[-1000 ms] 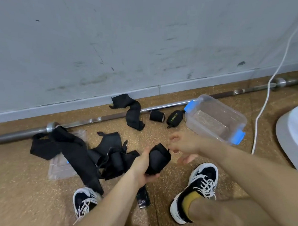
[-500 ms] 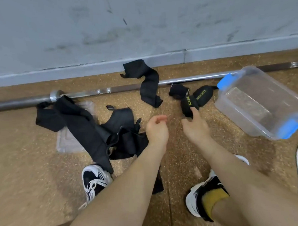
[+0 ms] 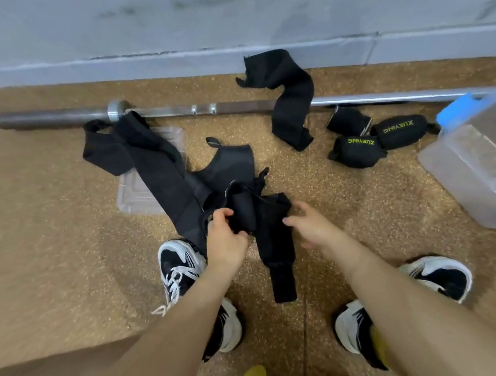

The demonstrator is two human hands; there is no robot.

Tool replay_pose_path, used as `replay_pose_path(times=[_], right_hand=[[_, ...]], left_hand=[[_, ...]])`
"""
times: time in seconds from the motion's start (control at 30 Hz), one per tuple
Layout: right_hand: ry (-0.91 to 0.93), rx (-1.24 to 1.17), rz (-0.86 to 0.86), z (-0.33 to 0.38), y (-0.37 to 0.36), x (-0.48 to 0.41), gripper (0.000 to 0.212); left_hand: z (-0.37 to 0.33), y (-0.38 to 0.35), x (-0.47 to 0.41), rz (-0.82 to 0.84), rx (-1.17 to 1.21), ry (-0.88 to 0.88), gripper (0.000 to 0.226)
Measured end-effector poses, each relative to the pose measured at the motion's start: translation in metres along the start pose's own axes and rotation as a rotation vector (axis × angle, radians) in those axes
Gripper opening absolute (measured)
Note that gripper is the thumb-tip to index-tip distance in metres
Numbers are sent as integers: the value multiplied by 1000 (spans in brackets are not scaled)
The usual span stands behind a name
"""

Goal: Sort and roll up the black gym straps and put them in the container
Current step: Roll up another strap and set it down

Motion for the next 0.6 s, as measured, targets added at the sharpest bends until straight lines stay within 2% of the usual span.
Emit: replay_pose_path(times=[0.07,0.1,0.17,0.23,0.3,0.37,0.47,0.53,0.6], right_hand=[[-51,-145,28,-9,-24,-5,71],[-64,-222,28,-12,-35,-8,67],[-80,-358,28,-7,-51,-9,50],[-72,-425,20,7,-53,-7,38],[-65,-497,-12,22,-41,-5,28],[-57,-521,-64,36,-18,2,17],[-28,-428,-136,53,24,20,9],[-10,-344,-145,61,44,35,4],[14,-265,-119,72,61,56,7]], left_hand=[[-1,-2,-5,85,-96,-141,62],[-2,-3,-6,160,-212,-186,70],[-1,-5,-12,291,-472,-235,87],[-4,-3,-20,313,-582,-226,99],[-13,2,-29,262,-485,-216,94],[-27,12,-40,158,-296,-188,67],[-54,38,-48,15,177,5,29],[-76,58,-48,-28,402,136,23],[-104,81,-43,-24,522,192,17]])
Point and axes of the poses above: each hand's wrist, its own x-axis away from the middle knuckle, its own y-axis out of the back of the hand, z = x × y, the point moved 5 cm from there along -x, towards the middle knuckle, and after that the axes turned 15 degrees about x, right-handed, at the moved point
